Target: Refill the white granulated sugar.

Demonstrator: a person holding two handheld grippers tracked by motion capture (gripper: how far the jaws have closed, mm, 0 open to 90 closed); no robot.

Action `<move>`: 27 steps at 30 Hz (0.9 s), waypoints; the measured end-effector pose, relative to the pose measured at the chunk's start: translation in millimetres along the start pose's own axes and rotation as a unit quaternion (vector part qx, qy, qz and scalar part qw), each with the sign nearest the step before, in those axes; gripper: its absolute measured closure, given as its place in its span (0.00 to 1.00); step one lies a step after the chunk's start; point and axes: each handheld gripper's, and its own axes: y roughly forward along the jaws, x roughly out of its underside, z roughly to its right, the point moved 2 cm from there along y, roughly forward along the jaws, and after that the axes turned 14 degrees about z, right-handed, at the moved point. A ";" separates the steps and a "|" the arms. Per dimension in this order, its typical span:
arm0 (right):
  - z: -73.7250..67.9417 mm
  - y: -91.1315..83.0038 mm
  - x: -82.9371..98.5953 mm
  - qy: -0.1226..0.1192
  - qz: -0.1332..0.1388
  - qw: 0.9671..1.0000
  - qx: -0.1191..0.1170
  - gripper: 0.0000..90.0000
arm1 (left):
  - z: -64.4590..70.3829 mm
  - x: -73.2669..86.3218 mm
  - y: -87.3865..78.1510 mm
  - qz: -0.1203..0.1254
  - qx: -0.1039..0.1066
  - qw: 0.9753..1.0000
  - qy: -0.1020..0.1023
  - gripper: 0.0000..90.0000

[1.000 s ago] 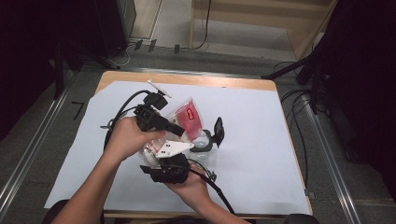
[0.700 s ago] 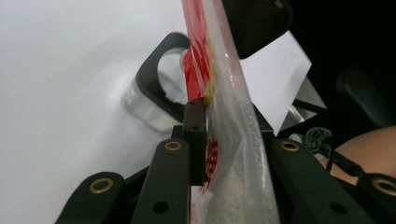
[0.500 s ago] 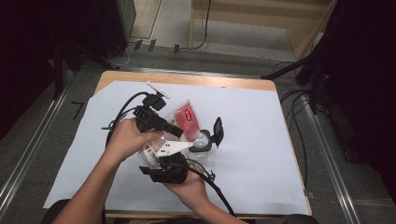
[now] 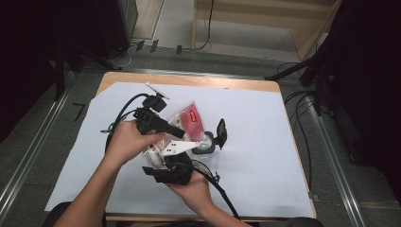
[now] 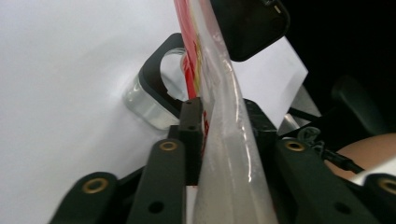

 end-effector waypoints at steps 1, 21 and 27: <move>-1.0 0.6 -0.3 -0.002 -0.002 1.000 0.002 0.65 | 1.2 -0.5 -0.1 0.001 -0.001 1.000 0.000 0.86; -2.3 -4.4 -6.9 0.020 0.018 1.000 -0.001 0.68 | 15.6 -3.8 -4.8 0.029 0.010 0.999 0.016 0.70; -6.6 -4.4 -8.3 0.011 0.020 1.000 -0.004 0.67 | 16.6 -3.9 -7.3 0.022 -0.006 0.999 0.029 0.80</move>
